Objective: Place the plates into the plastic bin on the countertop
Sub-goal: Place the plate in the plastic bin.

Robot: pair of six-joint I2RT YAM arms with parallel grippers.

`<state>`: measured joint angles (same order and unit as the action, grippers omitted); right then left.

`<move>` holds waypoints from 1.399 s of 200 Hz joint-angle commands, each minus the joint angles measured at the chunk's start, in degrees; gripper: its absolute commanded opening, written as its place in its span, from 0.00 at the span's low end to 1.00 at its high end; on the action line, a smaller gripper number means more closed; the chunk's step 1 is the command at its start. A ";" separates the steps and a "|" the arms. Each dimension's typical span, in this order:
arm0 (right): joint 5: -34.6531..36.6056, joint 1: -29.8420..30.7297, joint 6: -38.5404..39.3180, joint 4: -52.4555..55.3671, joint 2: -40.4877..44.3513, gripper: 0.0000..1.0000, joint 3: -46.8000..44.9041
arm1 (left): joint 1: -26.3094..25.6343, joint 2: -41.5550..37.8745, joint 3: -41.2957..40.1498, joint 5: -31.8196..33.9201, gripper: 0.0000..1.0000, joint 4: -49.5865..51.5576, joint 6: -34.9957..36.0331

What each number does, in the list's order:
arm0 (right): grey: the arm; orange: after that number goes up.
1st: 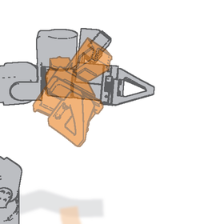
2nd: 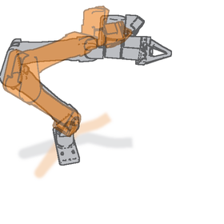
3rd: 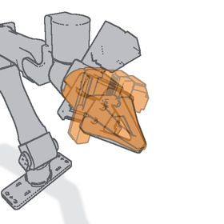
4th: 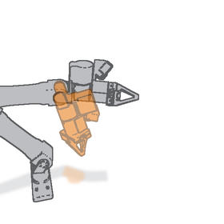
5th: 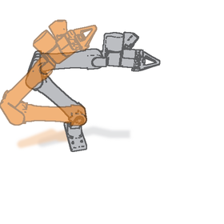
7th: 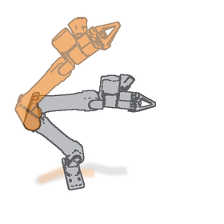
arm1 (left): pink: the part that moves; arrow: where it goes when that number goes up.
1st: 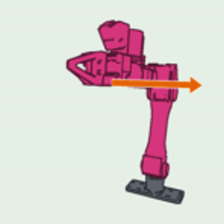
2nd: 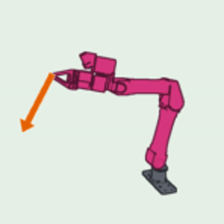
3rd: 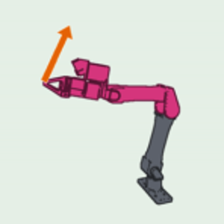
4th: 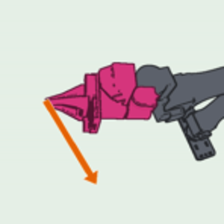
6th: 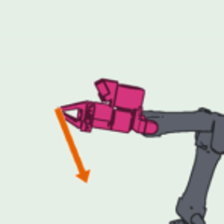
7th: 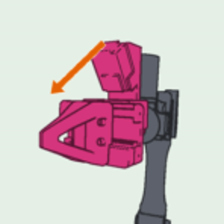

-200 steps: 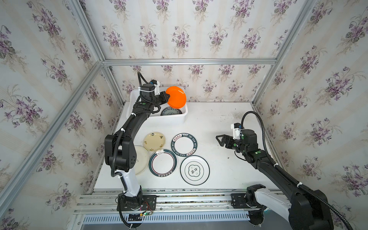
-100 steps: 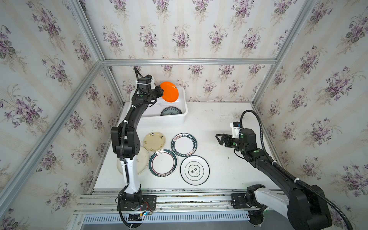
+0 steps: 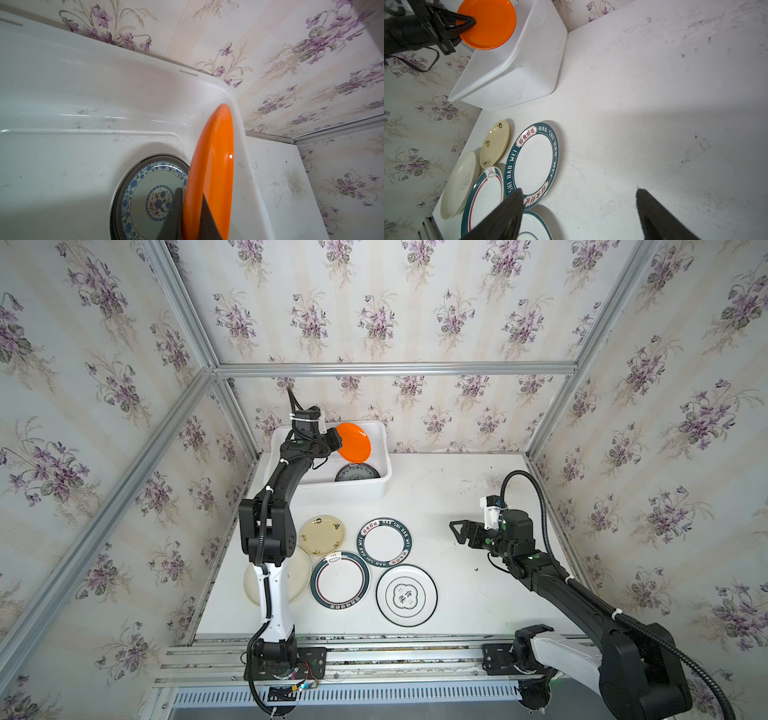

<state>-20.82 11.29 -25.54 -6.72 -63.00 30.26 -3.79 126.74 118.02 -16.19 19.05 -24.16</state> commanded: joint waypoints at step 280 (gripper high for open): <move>0.26 0.05 -1.46 0.52 -3.48 0.87 0.24 | -0.17 10.11 -1.46 -3.75 0.11 6.15 3.22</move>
<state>-20.78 11.29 -27.64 -6.24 -66.30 30.24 -3.79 136.51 117.05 -19.59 23.35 -22.46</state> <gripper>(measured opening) 0.864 0.116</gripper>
